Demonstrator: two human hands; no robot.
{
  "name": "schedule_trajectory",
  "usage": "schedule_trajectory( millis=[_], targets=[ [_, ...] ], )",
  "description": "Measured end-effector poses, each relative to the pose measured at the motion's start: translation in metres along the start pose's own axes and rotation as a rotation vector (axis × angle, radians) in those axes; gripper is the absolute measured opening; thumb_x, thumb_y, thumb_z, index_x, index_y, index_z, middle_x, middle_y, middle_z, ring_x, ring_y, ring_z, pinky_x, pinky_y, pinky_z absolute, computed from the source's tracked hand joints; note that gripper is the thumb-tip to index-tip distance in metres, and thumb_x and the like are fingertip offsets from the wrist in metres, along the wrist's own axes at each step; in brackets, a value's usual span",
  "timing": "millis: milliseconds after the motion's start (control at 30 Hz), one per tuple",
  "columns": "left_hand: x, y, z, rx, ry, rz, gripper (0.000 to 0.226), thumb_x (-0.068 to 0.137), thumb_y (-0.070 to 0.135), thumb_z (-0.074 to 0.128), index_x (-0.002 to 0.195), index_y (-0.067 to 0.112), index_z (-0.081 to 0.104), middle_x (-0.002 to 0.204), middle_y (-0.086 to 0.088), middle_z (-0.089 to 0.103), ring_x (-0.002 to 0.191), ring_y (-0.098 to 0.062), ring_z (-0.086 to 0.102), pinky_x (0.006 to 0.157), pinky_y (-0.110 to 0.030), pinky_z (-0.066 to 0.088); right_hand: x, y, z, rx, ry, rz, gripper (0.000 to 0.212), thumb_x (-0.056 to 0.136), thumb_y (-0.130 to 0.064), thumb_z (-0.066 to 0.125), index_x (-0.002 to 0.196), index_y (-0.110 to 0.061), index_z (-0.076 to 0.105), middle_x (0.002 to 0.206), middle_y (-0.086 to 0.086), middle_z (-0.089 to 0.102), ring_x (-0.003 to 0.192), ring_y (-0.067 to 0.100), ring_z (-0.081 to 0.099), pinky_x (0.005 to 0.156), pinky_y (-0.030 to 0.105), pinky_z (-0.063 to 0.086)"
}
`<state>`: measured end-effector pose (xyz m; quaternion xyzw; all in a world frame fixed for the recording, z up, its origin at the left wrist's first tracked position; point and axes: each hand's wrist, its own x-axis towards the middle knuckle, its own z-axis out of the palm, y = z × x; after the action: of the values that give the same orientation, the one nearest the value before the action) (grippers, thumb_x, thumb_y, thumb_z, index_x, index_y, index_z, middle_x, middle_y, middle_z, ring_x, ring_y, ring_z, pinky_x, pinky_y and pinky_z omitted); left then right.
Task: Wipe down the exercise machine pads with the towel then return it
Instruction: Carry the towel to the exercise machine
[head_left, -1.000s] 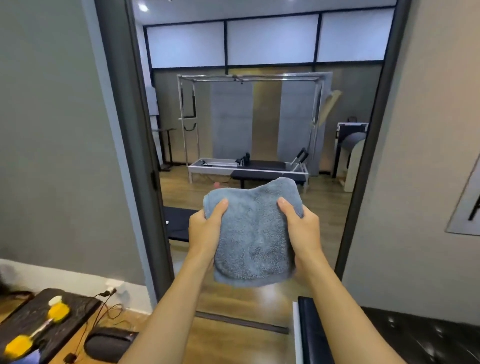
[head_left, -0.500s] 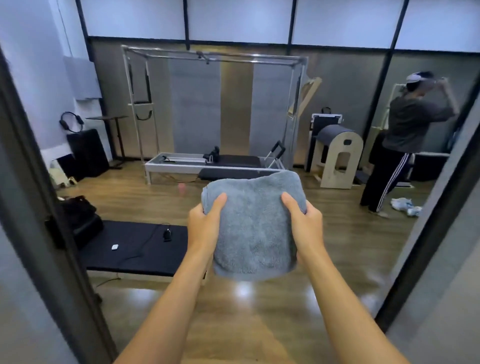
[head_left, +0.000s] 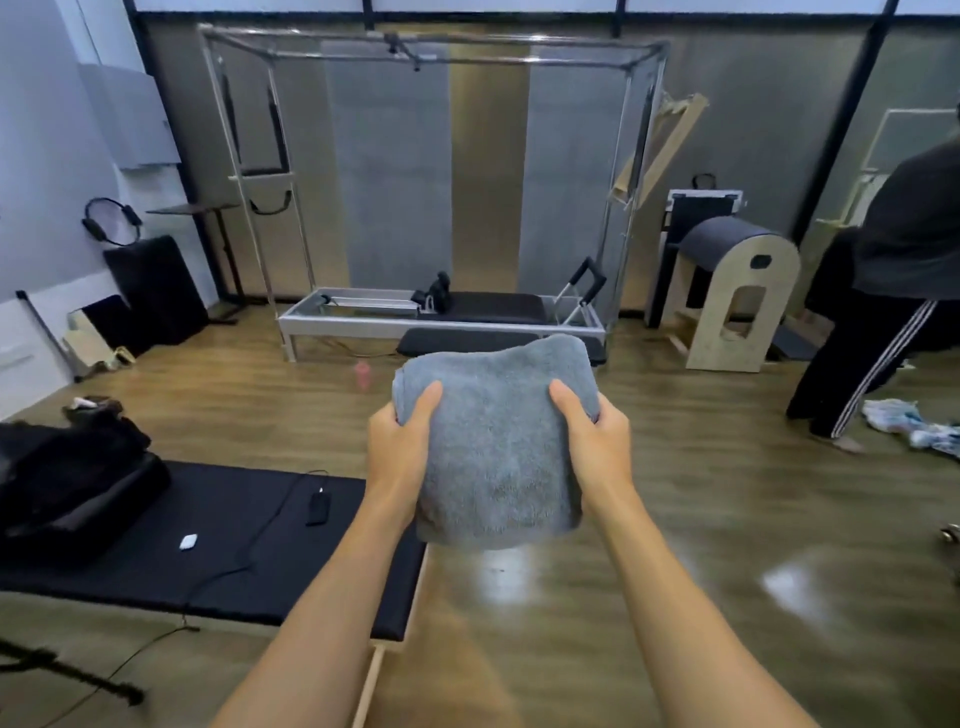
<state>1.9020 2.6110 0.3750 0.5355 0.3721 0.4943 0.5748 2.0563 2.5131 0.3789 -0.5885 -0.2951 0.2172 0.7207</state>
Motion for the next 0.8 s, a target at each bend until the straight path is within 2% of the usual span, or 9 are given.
schedule_trajectory(
  millis=[100, 267, 433, 567, 667, 800],
  targets=[
    [0.083, -0.028, 0.029, 0.0, 0.017, -0.001, 0.028, 0.079, 0.046, 0.069, 0.09, 0.021, 0.073, 0.088, 0.006, 0.077, 0.082, -0.012, 0.073, 0.067, -0.034, 0.059, 0.085, 0.028, 0.015, -0.023, -0.006, -0.001, 0.024, 0.084, -0.041, 0.07, 0.091, -0.018, 0.07, 0.087, -0.005, 0.076, 0.079, 0.01, 0.072, 0.059, 0.022, 0.054],
    [0.223, -0.079, 0.082, 0.022, 0.015, -0.011, 0.036, 0.074, 0.053, 0.068, 0.087, 0.02, 0.073, 0.085, 0.007, 0.076, 0.081, -0.012, 0.073, 0.069, -0.034, 0.059, 0.227, 0.085, 0.039, -0.061, 0.027, 0.012, 0.021, 0.086, -0.035, 0.069, 0.085, -0.014, 0.068, 0.077, -0.006, 0.074, 0.071, 0.007, 0.069, 0.055, 0.019, 0.049],
    [0.353, -0.11, 0.137, 0.029, 0.004, -0.036, 0.034, 0.076, 0.048, 0.07, 0.086, 0.016, 0.072, 0.085, 0.0, 0.077, 0.08, -0.018, 0.074, 0.074, -0.044, 0.06, 0.361, 0.121, 0.062, -0.071, 0.043, 0.071, 0.021, 0.085, -0.038, 0.07, 0.089, -0.018, 0.069, 0.086, -0.003, 0.076, 0.08, 0.013, 0.072, 0.06, 0.023, 0.055],
    [0.458, -0.141, 0.176, 0.033, 0.021, -0.094, 0.041, 0.071, 0.052, 0.07, 0.088, 0.015, 0.072, 0.087, -0.002, 0.076, 0.081, -0.02, 0.074, 0.077, -0.048, 0.059, 0.47, 0.153, 0.082, -0.1, 0.013, 0.112, 0.026, 0.083, -0.043, 0.07, 0.09, -0.019, 0.069, 0.088, -0.002, 0.076, 0.082, 0.015, 0.073, 0.071, 0.035, 0.059],
    [0.536, -0.174, 0.202, 0.023, 0.047, -0.103, 0.041, 0.073, 0.051, 0.071, 0.087, 0.012, 0.072, 0.086, -0.003, 0.076, 0.081, -0.02, 0.074, 0.074, -0.046, 0.06, 0.555, 0.189, 0.099, -0.109, -0.025, 0.128, 0.028, 0.081, -0.046, 0.07, 0.092, -0.02, 0.07, 0.089, -0.003, 0.076, 0.083, 0.015, 0.073, 0.076, 0.04, 0.059],
    [0.629, -0.212, 0.228, 0.035, 0.108, -0.114, 0.037, 0.076, 0.048, 0.072, 0.087, 0.013, 0.073, 0.085, 0.0, 0.077, 0.08, -0.017, 0.074, 0.064, -0.034, 0.06, 0.657, 0.235, 0.124, -0.104, -0.094, 0.162, 0.029, 0.08, -0.047, 0.07, 0.091, -0.02, 0.069, 0.087, -0.006, 0.076, 0.081, 0.013, 0.073, 0.074, 0.038, 0.058]
  ],
)
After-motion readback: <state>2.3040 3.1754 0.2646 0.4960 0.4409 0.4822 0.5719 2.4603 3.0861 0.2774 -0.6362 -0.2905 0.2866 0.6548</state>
